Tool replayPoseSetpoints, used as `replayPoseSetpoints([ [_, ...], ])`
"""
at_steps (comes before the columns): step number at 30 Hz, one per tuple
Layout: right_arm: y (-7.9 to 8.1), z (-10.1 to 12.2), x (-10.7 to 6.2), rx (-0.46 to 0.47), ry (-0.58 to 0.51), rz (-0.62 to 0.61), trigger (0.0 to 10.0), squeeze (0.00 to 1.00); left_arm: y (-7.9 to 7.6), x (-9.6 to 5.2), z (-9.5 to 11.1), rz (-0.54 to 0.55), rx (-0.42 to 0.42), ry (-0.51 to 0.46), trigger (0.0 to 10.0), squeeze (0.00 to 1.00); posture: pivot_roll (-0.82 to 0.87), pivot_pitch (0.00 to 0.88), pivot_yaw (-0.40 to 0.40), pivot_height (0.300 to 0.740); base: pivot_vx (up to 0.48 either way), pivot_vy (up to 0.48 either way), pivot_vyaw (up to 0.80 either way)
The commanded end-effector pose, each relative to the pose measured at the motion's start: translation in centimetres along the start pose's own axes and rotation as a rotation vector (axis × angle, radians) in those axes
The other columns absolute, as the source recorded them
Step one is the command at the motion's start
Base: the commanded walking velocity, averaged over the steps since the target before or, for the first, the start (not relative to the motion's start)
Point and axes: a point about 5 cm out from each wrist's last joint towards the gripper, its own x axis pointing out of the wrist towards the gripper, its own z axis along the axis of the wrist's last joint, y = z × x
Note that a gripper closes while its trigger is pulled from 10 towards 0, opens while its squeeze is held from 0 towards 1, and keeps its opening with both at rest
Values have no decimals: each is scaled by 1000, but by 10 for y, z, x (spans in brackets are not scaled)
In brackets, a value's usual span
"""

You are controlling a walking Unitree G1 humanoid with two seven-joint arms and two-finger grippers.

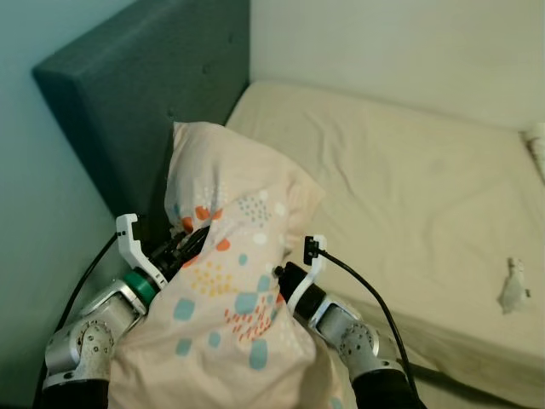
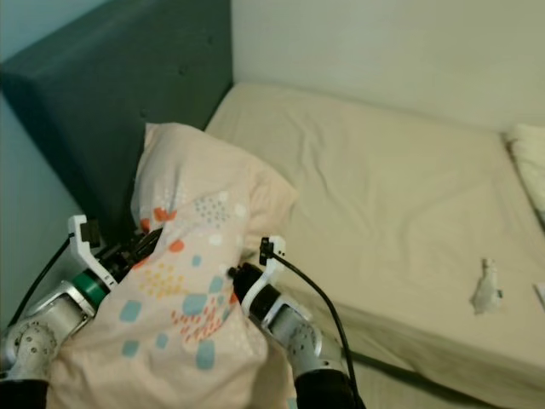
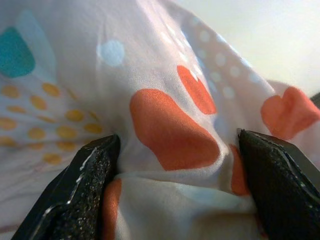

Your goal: Clean up the room

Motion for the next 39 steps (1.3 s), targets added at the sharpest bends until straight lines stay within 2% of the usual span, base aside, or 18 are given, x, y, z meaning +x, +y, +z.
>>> replayPoseSetpoints([
  [1, 23, -3, 18, 17, -25, 113, 10000, 0, -10, 9, -14, -57, -8, 69, 10000, 0, 243, 75, 49, 740, 0, 0, 0],
  [22, 26, -2, 23, 25, -34, 121, 10000, 0, -17, 16, -15, -86, 38, 80, 10000, 0, 240, 72, 47, 740, 0, 0, 0],
  [30, 27, -2, 24, 26, -33, 123, 10000, 0, -18, 17, -14, -102, 24, 75, 10000, 0, 240, 71, 48, 740, 0, 0, 0],
  [34, 29, -4, 24, -18, -22, 138, 10000, 0, -18, 17, -12, -103, 17, 75, 10000, 0, 240, 71, 48, 740, 285, 0, 0],
  [39, 28, -5, 24, -23, -21, 131, 10000, 0, -17, 16, -12, -98, 12, 74, 10000, 0, 245, 70, 48, 740, 348, 0, 791],
])
